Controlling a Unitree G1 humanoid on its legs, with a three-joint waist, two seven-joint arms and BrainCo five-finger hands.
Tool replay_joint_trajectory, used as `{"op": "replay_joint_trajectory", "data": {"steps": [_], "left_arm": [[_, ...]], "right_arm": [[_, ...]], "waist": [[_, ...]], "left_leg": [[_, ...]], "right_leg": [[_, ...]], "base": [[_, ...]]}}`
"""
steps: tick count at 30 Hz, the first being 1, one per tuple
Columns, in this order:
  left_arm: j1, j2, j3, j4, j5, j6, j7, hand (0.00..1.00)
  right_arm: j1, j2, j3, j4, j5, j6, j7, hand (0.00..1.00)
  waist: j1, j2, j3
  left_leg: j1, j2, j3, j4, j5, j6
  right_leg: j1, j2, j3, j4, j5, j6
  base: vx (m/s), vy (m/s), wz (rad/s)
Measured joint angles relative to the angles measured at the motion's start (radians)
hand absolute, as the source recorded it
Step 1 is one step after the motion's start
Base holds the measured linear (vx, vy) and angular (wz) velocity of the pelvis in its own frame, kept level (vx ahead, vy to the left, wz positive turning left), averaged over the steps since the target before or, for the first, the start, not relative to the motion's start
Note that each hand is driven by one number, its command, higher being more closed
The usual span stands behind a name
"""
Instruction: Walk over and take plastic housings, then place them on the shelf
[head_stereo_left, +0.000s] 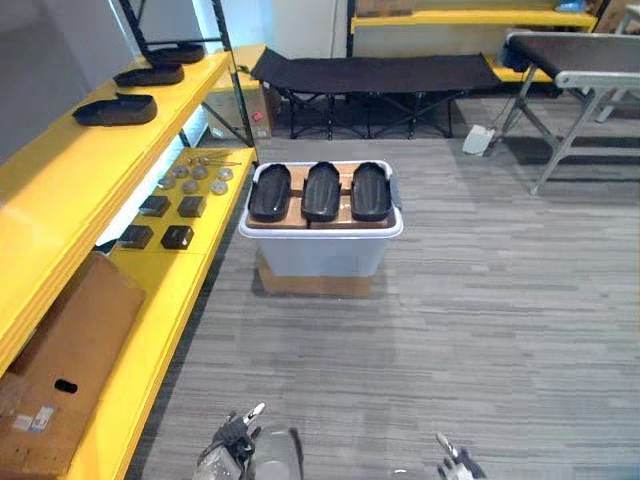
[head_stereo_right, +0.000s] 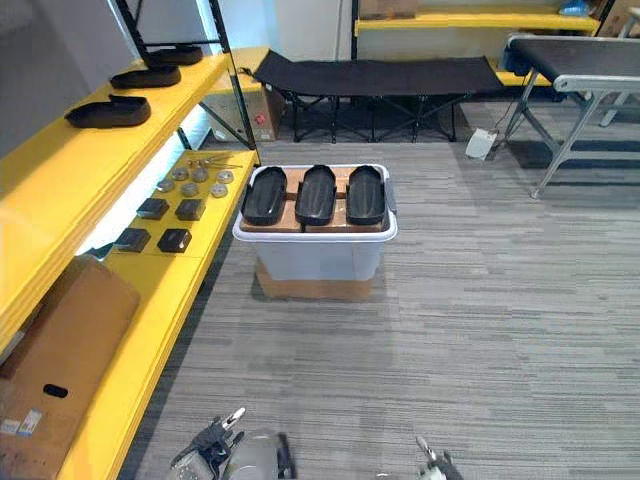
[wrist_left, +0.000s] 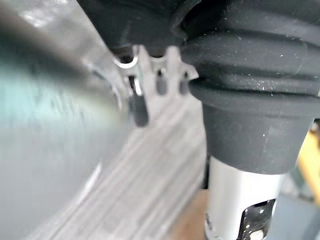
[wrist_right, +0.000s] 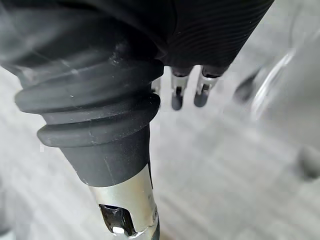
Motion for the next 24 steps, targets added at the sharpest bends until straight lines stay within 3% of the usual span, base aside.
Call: {"op": "replay_joint_trajectory", "data": {"steps": [1, 2, 3, 4, 5, 6, 7, 8, 10, 11, 13, 14, 16, 17, 18, 19, 20, 21, 22, 24], "left_arm": [[0.005, 0.002, 0.001, 0.000, 0.001, 0.000, 0.000, 0.00], [0.007, 0.026, 0.004, -0.001, 0.004, 0.001, 0.002, 0.00], [-0.002, 0.041, -0.004, 0.004, 0.006, 0.002, 0.006, 0.00], [-0.008, 0.047, -0.005, 0.010, 0.005, 0.002, 0.007, 0.00], [-0.012, 0.061, -0.008, 0.022, 0.005, 0.003, 0.012, 0.00], [-0.017, 0.075, -0.016, 0.049, 0.005, 0.003, 0.015, 0.00], [-0.012, 0.089, -0.028, 0.062, 0.003, 0.002, 0.016, 0.00], [-0.011, 0.095, -0.043, 0.069, 0.004, -0.001, 0.023, 0.00], [-0.006, 0.097, -0.054, 0.092, 0.006, -0.012, 0.039, 0.00], [-0.006, 0.100, -0.072, 0.094, 0.001, -0.015, 0.046, 0.00], [-0.028, 0.099, -0.087, 0.092, -0.003, -0.023, 0.042, 0.00], [-0.047, 0.093, -0.091, 0.088, -0.005, -0.034, 0.034, 0.00], [-0.054, 0.088, -0.082, 0.077, -0.012, -0.045, 0.020, 0.00], [-0.054, 0.086, -0.068, 0.072, -0.014, -0.046, 0.018, 0.00], [-0.035, 0.087, -0.055, 0.062, -0.025, -0.045, 0.018, 0.00], [-0.029, 0.077, -0.046, 0.064, -0.032, -0.043, 0.018, 0.00], [-0.015, 0.019, -0.023, 0.066, -0.034, -0.037, 0.019, 0.00], [-0.015, 0.013, -0.020, 0.065, -0.035, -0.037, 0.020, 0.00], [-0.017, -0.011, -0.012, 0.070, -0.039, -0.029, 0.022, 0.00], [-0.021, -0.024, 0.012, 0.091, -0.039, -0.013, 0.020, 0.00]], "right_arm": [[0.000, 0.007, 0.019, -0.008, 0.023, 0.001, -0.012, 0.00], [-0.008, 0.020, 0.044, -0.018, 0.053, 0.006, -0.023, 0.00], [-0.014, 0.022, 0.049, -0.027, 0.063, 0.016, -0.037, 0.00], [-0.013, 0.022, 0.048, -0.028, 0.062, 0.025, -0.044, 0.00], [-0.010, 0.022, 0.031, -0.012, 0.061, 0.040, -0.050, 0.00], [-0.008, 0.021, 0.010, 0.016, 0.060, 0.048, -0.048, 0.00], [-0.003, 0.022, -0.011, 0.056, 0.060, 0.054, -0.045, 0.00], [0.000, 0.024, -0.019, 0.089, 0.060, 0.055, -0.042, 0.00], [0.020, 0.031, -0.028, 0.123, 0.050, 0.056, -0.015, 0.00], [0.034, 0.031, -0.032, 0.122, 0.050, 0.051, 0.011, 0.00], [0.057, 0.040, -0.047, 0.121, 0.022, 0.027, 0.039, 0.00], [0.066, 0.044, -0.060, 0.117, 0.019, 0.015, 0.040, 0.00], [0.073, 0.049, -0.060, 0.107, 0.012, 0.002, 0.042, 0.00], [0.079, 0.056, -0.056, 0.093, -0.011, -0.002, 0.042, 0.00], [0.085, 0.066, -0.045, 0.086, -0.027, 0.000, 0.042, 0.00], [0.086, 0.065, -0.034, 0.087, -0.029, 0.002, 0.042, 0.00], [0.086, 0.043, -0.027, 0.065, -0.026, 0.001, 0.034, 0.00], [0.085, 0.039, -0.026, 0.061, -0.026, 0.001, 0.034, 0.00], [0.084, 0.025, -0.014, 0.042, -0.026, 0.001, 0.033, 0.00], [0.082, 0.011, -0.009, 0.029, -0.028, 0.002, 0.033, 0.00]], "waist": [[0.009, -0.015, 0.000], [0.013, -0.040, -0.002], [0.002, -0.074, 0.003], [0.002, -0.081, 0.007], [-0.001, -0.093, 0.007], [-0.004, -0.103, 0.013], [-0.007, -0.111, 0.019], [-0.014, -0.111, 0.020], [-0.023, -0.104, 0.023], [-0.028, -0.095, 0.027], [-0.035, -0.087, 0.027], [-0.041, -0.079, 0.024], [-0.049, -0.075, 0.023], [-0.049, -0.085, 0.016], [-0.048, -0.115, -0.006], [-0.048, -0.113, -0.019], [-0.028, -0.070, -0.068], [-0.028, -0.062, -0.069], [-0.027, -0.029, -0.068], [-0.028, -0.004, -0.069]], "left_leg": [[0.008, -0.005, 0.011, 0.003, 0.042, 0.030], [0.012, -0.023, 0.034, 0.019, 0.040, 0.059], [0.017, -0.033, 0.038, 0.033, 0.016, 0.091], [0.018, -0.039, 0.036, 0.031, 0.005, 0.097], [0.033, -0.056, 0.025, 0.018, -0.006, 0.111], [0.069, -0.072, 0.022, -0.009, -0.018, 0.114], [0.134, -0.089, 0.009, -0.049, -0.038, 0.110], [0.177, -0.097, -0.006, -0.062, -0.058, 0.106], [0.286, -0.103, -0.016, -0.104, -0.078, 0.100], [0.358, -0.102, -0.020, -0.141, -0.079, 0.099], [0.414, -0.091, -0.054, -0.173, -0.080, 0.097], [0.433, -0.077, -0.080, -0.183, -0.091, 0.077], [0.452, -0.061, -0.095, -0.187, -0.115, 0.049], [0.468, -0.057, -0.096, -0.184, -0.130, 0.027], [0.476, -0.069, -0.100, -0.182, -0.147, 0.002], [0.477, -0.070, -0.104, -0.180, -0.160, -0.007], [0.461, -0.020, -0.089, -0.160, -0.178, -0.034], [0.456, -0.014, -0.087, -0.154, -0.181, -0.038], [0.457, 0.005, -0.084, -0.135, -0.189, -0.051], [0.456, 0.021, -0.065, -0.079, -0.190, -0.056]], "right_leg": [[0.017, -0.006, 0.023, -0.005, -0.015, -0.006], [0.025, -0.029, 0.048, 0.002, -0.032, -0.021], [0.011, -0.041, 0.088, 0.034, -0.012, -0.045], [-0.003, -0.044, 0.107, 0.057, 0.007, -0.051], [-0.034, -0.055, 0.148, 0.130, 0.046, -0.022], [-0.068, -0.059, 0.185, 0.236, 0.071, 0.030], [-0.136, -0.072, 0.209, 0.428, 0.121, 0.202], [-0.192, -0.077, 0.211, 0.577, 0.128, 0.276], [-0.287, -0.103, 0.167, 0.749, 0.076, 0.242], [-0.331, -0.110, 0.127, 0.751, 0.027, 0.190], [-0.381, -0.107, 0.084, 0.620, -0.005, 0.133], [-0.405, -0.106, 0.073, 0.499, -0.004, 0.124], [-0.425, -0.104, 0.077, 0.365, 0.043, 0.098], [-0.436, -0.105, 0.095, 0.277, 0.162, 0.069], [-0.458, -0.106, 0.123, 0.228, 0.342, 0.061], [-0.462, -0.108, 0.116, 0.242, 0.296, 0.058], [-0.445, -0.066, 0.100, 0.170, 0.278, 0.044], [-0.437, -0.060, 0.098, 0.155, 0.279, 0.043], [-0.398, -0.040, 0.097, 0.095, 0.279, 0.043], [-0.349, -0.024, 0.098, 0.038, 0.278, 0.040]], "base": [[0.54, 0.185, -0.49], [0.67, 0.224, -0.23], [0.56, 0.177, -0.03], [0.64, 0.270, 0.23], [0.41, 0.198, 0.27], [0.63, 0.282, 0.33], [0.44, 0.168, 0.27], [0.54, 0.179, 0.31], [0.54, 0.125, 0.26], [0.45, 0.061, 0.21], [0.37, -0.026, 0.63], [0.41, -0.103, 0.99], [0.35, -0.121, 0.76], [0.34, -0.171, 0.48], [0.35, -0.210, 0.33], [0.47, -0.321, -0.10], [0.41, -0.269, -0.22], [0.46, -0.280, -0.27], [0.25, -0.146, -0.08], [0.24, -0.150, -0.20]]}}
